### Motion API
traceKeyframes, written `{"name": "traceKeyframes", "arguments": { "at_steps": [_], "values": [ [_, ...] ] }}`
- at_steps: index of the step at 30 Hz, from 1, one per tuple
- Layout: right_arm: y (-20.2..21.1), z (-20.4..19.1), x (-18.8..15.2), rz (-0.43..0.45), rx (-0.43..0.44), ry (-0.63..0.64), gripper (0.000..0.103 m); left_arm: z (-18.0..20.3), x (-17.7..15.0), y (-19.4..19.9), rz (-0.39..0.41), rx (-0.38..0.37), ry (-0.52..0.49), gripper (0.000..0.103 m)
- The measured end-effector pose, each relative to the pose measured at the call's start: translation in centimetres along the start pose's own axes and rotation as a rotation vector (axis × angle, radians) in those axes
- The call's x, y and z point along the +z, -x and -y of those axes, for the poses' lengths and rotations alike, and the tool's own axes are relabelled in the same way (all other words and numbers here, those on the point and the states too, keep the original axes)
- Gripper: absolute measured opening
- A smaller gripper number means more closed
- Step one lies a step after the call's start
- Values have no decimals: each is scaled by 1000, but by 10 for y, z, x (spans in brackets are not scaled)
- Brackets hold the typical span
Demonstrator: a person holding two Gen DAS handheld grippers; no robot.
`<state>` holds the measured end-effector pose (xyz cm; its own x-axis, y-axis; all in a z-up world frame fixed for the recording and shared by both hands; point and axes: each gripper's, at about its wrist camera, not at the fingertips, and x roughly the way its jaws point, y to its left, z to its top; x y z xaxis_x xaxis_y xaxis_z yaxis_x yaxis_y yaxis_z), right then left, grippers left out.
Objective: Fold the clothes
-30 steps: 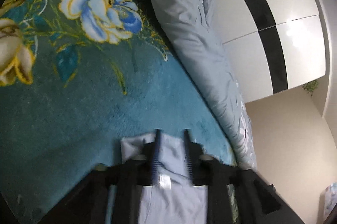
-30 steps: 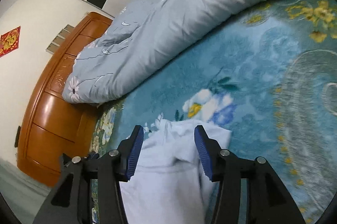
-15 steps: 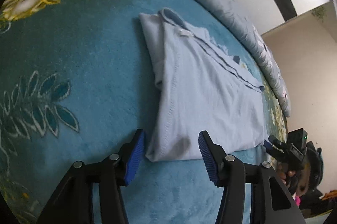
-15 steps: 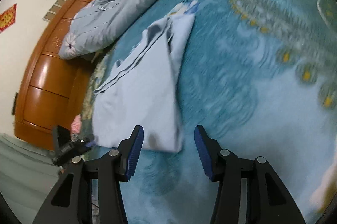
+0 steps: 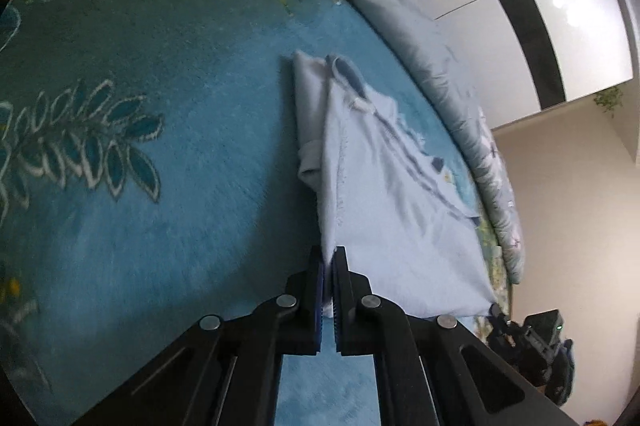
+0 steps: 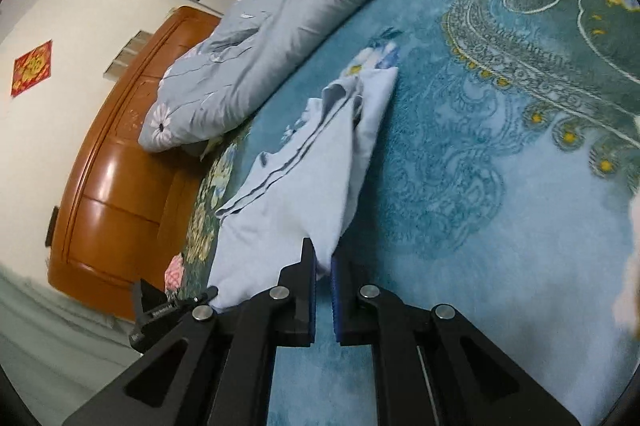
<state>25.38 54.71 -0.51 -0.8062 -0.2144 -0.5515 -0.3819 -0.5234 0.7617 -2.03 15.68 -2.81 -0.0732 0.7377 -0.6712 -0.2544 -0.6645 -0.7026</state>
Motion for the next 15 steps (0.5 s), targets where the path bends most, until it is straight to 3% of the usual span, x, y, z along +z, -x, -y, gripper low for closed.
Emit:
{"name": "traceKeyframes", "arguments": {
  "at_steps": [4, 9, 15],
  "values": [
    [24, -6, -26, -7, 37, 16, 6, 4, -20, 20, -1, -12, -38, 4],
    [70, -5, -75, -5, 78, 47, 6, 1, -70, 48, -35, -36, -87, 4],
    [76, 13, -102, -48, -35, 66, 8, -22, -85, 42, -92, -35, -32, 4]
  ]
}}
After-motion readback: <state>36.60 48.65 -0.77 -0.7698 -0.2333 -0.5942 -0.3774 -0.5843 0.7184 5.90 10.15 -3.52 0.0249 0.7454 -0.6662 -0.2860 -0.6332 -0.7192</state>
